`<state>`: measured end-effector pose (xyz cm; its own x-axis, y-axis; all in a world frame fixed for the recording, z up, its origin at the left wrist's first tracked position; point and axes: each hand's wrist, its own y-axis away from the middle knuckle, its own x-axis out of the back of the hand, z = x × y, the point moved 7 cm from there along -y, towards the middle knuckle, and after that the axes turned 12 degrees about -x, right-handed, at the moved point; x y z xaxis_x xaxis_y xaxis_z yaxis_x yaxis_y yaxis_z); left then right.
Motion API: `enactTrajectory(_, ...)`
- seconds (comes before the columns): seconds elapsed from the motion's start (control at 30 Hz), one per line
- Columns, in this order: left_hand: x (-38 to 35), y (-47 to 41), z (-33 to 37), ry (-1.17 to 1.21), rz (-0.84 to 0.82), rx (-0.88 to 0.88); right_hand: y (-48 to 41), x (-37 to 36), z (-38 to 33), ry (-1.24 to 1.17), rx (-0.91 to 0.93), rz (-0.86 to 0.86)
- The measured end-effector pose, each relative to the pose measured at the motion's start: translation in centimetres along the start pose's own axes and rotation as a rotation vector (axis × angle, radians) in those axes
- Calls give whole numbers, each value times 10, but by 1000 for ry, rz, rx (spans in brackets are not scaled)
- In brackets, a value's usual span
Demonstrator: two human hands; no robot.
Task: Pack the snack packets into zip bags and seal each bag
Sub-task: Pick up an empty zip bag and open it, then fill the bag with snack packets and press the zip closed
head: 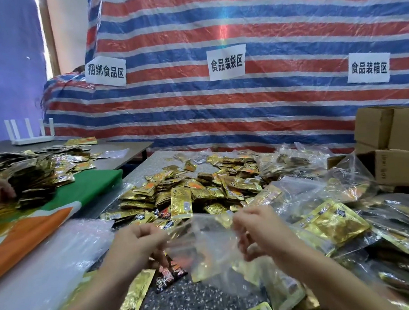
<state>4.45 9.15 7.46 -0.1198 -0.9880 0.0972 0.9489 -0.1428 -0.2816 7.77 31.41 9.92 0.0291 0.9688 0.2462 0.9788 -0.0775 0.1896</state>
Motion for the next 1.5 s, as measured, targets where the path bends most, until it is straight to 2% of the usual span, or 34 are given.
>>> enactTrajectory(0.1, 15, -3, 11, -144, 35, -121, -5, 8, 2, -32, -14, 35)
enactTrajectory(0.23, 12, 3, 30, -149, 25, -320, -5, -1, 2, -34, -4, 33)
enactTrajectory(0.4, -9, 15, 48, -386, -167, -519, -7, -10, 0, -62, -19, 14)
enactTrajectory(0.5, -11, 11, 41, -641, -182, -479, -11, -16, 0, -45, -11, -60)
enactTrajectory(0.63, -11, 4, 26, -673, -189, -321, -18, -33, 1, 48, 43, -233)
enactTrajectory(0.73, -6, 2, 14, -593, -225, -242, -23, -40, 3, 21, 61, -285)
enactTrajectory(0.83, -5, 4, 8, -433, -311, -188, -31, -34, 8, 101, 77, -150)
enactTrajectory(0.97, -5, -5, 2, -340, -334, -192, -31, -46, 16, 173, 35, -175)
enactTrajectory(1.1, -22, -13, -5, -275, -485, -206, -38, -52, 22, 222, -1, -162)
enactTrajectory(1.23, -10, -34, -11, -242, -368, -181, -49, -32, 25, 178, -7, 13)
enactTrajectory(1.3, -8, -49, -16, -10, -362, -137, -53, -22, 27, 146, -11, 78)
enactTrajectory(1.33, -7, -58, -22, 110, -322, -106, -55, -19, 29, 141, -11, 103)
enactTrajectory(1.37, -4, -68, -31, 134, -235, -90, -56, -16, 31, 145, -11, 121)
enactTrajectory(1.4, -1, -79, -42, 16, -130, -102, -57, -15, 33, 149, -14, 135)
enactTrajectory(1.43, 2, -90, -54, -227, -45, -128, -57, -14, 35, 149, -18, 143)
enactTrajectory(1.5, -8, -104, -80, -710, -65, -104, -58, -15, 38, 136, -27, 143)
